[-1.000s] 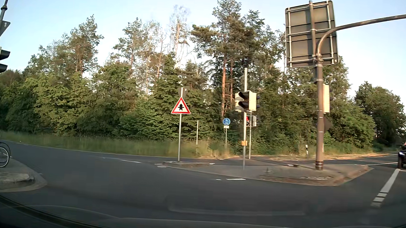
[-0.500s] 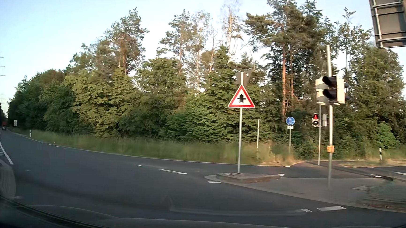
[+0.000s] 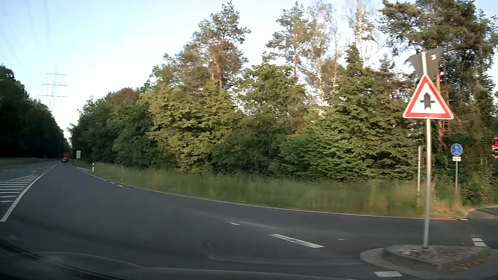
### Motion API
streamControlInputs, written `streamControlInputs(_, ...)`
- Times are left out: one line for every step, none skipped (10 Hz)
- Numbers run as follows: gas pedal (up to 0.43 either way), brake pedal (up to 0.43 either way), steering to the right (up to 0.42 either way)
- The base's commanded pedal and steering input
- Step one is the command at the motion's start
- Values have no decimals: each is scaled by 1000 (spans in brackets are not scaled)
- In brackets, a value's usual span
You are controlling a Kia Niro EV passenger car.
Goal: Follow the waypoints while adhering to traffic rules and regulations
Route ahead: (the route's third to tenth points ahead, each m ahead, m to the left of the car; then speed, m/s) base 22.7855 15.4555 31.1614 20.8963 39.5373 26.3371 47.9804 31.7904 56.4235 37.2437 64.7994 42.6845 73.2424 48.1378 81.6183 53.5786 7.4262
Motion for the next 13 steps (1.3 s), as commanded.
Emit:
streamControlInputs(157,24,-280)
streamControlInputs(157,24,-280)
streamControlInputs(157,18,-278)
streamControlInputs(169,24,-275)
streamControlInputs(169,18,-272)
streamControlInputs(169,18,-268)
streamControlInputs(169,18,-261)
streamControlInputs(177,24,-251)
streamControlInputs(189,24,-231)
streamControlInputs(197,18,-210)
streamControlInputs(197,18,-188)
streamControlInputs(209,24,-163)
streamControlInputs(220,24,-138)
